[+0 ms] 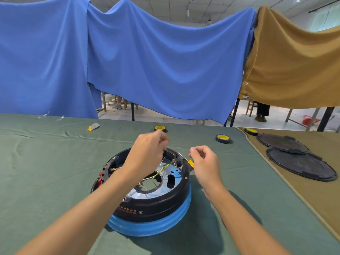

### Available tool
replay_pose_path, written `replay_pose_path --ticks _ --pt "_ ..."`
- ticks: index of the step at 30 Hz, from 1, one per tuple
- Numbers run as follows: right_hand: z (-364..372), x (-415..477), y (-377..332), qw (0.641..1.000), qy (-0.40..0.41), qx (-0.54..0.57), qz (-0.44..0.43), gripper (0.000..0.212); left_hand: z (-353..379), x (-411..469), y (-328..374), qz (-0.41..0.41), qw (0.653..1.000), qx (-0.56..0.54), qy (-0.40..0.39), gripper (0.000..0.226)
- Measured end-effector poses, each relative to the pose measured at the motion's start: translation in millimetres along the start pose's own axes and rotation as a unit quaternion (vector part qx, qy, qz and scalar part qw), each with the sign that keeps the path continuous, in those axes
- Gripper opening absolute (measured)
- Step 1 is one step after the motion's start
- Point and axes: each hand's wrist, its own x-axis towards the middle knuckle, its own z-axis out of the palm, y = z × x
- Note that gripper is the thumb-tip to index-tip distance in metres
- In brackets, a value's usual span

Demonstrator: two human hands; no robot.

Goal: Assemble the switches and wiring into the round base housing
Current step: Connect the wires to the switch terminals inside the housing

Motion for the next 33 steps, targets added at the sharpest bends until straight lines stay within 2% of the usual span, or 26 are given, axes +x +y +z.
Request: replay_pose_path --ticks 4,11,16,24,33 --pt "13 2 11 0.999 0.004 -0.033 0.007 0.023 14 -6 -4 -0.044 0.996 0.047 -0.068 0.018" --pt "22 -2 21 0.999 0.041 -0.026 0.000 0.035 27 -5 -8 -0.063 0.988 0.116 -0.085 0.016" --pt "22 -6 27 0.999 0.036 -0.014 0.006 0.036 30 -5 -15 -0.090 0.988 0.086 -0.094 0.011" --pt "19 -10 25 1.000 0.025 -0.016 -0.004 0.034 33 -8 -15 -0.044 0.978 0.181 -0.094 0.016" --pt "19 -11 27 0.999 0.025 -0.034 -0.011 0.034 37 -10 -6 0.011 0.952 0.286 -0.111 0.025"
